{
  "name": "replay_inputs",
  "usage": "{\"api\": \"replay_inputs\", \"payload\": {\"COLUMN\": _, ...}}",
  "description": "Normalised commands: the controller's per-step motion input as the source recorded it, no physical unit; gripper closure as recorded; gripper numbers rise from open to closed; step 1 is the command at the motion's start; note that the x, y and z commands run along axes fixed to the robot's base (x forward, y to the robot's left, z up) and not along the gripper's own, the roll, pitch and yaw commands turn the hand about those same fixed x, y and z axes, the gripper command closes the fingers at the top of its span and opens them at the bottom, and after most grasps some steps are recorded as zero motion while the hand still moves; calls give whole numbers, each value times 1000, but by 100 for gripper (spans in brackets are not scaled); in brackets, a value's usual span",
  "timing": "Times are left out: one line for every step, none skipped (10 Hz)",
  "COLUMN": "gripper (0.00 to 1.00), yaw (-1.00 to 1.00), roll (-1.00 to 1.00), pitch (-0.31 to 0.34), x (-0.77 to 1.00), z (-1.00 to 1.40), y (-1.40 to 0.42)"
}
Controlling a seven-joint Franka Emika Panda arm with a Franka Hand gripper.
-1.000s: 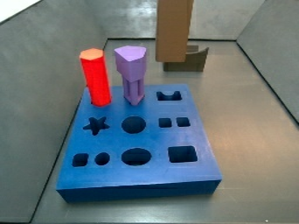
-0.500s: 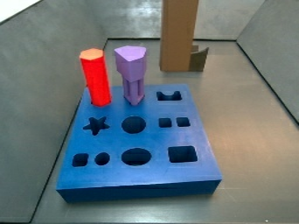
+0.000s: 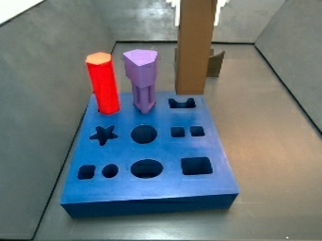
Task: Pick up the arch object. Move up. Place the arch object on the fixture. Regrasp the arch object. Rotate the arch object. Move to above the board. Insert the arch object.
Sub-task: Insert the arch object.
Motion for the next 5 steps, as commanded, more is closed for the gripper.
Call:
{"api": "replay_inputs", "payload": {"gripper": 100, "yaw": 154, "roll": 119, "pitch": -144, "x": -57, "z": -729, "y": -54}}
{"api": "replay_inputs", "payload": {"gripper": 100, "yaw": 126, "roll": 97, "pitch": -66, "x": 0, "z": -629, "y": 0}}
{"api": "replay_inputs", "payload": {"gripper": 100, "yaw": 91, "roll": 76, "pitch": -17, "x": 11, "z": -517, "y": 146}}
{"api": "replay_inputs", "payload": {"gripper": 100, "yaw": 54, "roll": 59, "pitch": 0, "x": 140, "z": -471, "y": 260}}
{"api": "replay_inputs", "payload": {"gripper": 100, "yaw": 26, "roll": 40, "pitch": 0, "x": 234, "z": -437, "y": 297}}
